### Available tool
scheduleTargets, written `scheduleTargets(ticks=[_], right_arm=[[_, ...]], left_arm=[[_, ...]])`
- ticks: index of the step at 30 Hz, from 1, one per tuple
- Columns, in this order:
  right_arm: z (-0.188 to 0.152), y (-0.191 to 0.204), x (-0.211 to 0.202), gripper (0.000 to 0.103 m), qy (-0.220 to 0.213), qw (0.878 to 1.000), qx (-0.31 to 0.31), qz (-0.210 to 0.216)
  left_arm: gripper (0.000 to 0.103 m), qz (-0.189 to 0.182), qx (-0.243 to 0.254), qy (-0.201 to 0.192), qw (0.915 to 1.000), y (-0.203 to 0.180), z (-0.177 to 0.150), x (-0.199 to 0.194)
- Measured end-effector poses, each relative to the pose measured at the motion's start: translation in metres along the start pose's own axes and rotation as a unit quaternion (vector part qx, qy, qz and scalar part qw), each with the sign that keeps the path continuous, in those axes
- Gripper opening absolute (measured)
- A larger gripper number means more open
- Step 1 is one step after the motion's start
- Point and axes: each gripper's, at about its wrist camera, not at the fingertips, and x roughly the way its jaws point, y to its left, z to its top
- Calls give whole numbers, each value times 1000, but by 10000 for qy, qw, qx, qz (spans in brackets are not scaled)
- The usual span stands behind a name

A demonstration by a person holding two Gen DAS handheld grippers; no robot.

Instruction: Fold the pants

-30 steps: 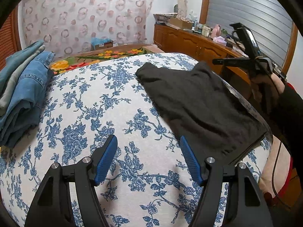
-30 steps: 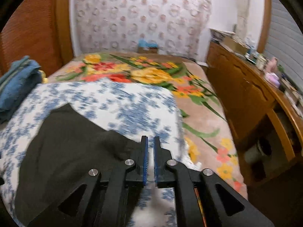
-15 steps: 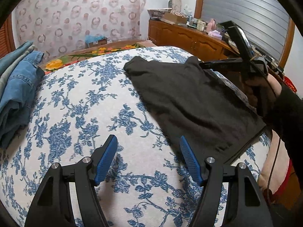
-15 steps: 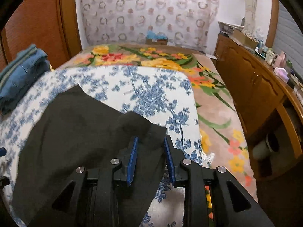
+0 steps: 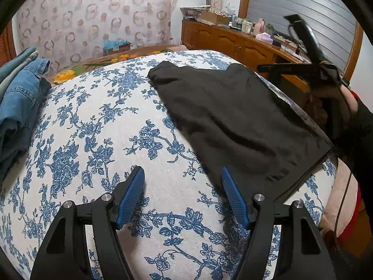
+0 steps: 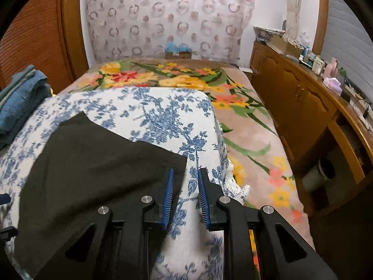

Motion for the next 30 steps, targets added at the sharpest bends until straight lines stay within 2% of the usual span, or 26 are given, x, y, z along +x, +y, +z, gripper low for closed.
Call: scheduleTargets(ticks=[5,7,10,18,24,30], right_arm=[[-24,13,-26,29,-159,9996,-56,234],[-36,20,-37,37,-176,9991,-99,361],[-55,31,-50,44,-148,9983,-274,495],[-95,26,-75,45,-21,9979,-151,630],[-111,24,-88,45,65,9982,-86,593],[-125,32,-97,45,97,9980,8,632]], left_arm=[[70,-1,8,16,10000,-1,-1,2],[70,0,16,27,10000,-2,-1,3],[70,1,30,33,10000,-3,-1,3],[70,-73,53,-30,10000,-7,-2,-4],[70,-403,164,-52,9990,-18,-2,-15],[53,-654,230,84,9976,-26,-7,-15]])
